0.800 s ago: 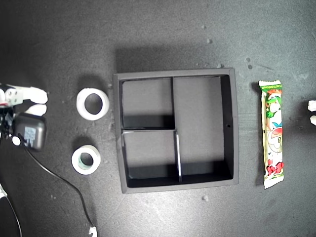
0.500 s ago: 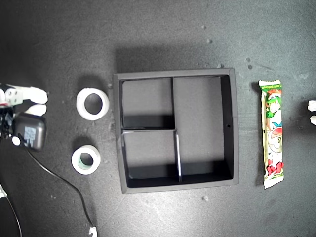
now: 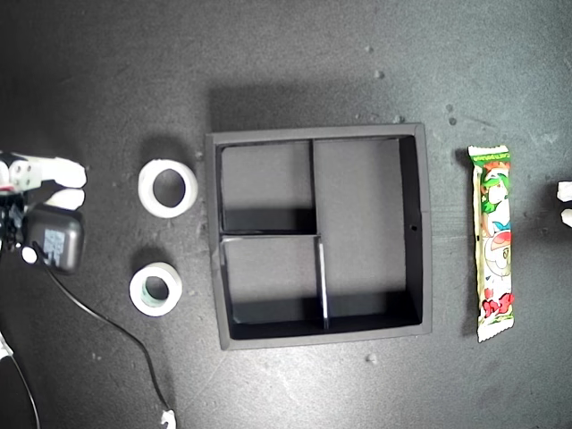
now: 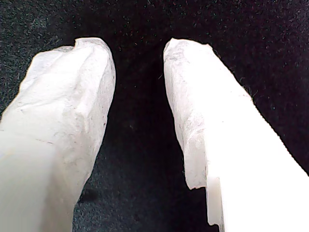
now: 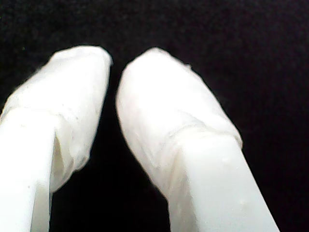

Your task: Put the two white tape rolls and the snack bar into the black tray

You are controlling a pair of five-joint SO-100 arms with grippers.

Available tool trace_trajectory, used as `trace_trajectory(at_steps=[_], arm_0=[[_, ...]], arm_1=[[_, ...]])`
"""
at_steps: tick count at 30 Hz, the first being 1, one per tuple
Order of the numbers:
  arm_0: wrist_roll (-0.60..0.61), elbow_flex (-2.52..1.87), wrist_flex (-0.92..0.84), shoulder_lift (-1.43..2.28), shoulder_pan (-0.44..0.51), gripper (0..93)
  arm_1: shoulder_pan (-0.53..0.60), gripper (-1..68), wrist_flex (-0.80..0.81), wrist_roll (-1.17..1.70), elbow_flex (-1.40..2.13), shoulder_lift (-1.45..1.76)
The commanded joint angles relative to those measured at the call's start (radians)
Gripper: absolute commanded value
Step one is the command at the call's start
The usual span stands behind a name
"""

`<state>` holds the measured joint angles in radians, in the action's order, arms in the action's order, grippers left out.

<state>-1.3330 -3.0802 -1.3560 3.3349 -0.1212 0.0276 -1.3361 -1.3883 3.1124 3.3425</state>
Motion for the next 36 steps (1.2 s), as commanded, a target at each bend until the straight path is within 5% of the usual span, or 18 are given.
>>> trace_trajectory(at_steps=[1,19,21,29,36], arm_0=[[0.005,-0.058,-0.040,0.052,0.002,2.1],[0.018,-0.058,-0.008,0.052,-0.020,2.8],[0.071,-0.058,0.061,0.052,-0.026,1.1],[-0.074,-0.058,0.156,0.052,-0.002,0.0],[-0.017,-0.058,0.278,0.052,0.043,0.0]], arm_1=[[-0.005,6.5,-0.005,0.089,0.012,0.008],[-0.028,4.9,0.000,0.095,0.012,0.008],[-0.049,-0.1,0.023,0.097,0.012,0.008],[-0.199,-0.3,0.178,0.110,0.012,0.008],[-0.342,-0.3,0.364,0.041,0.012,0.008]])
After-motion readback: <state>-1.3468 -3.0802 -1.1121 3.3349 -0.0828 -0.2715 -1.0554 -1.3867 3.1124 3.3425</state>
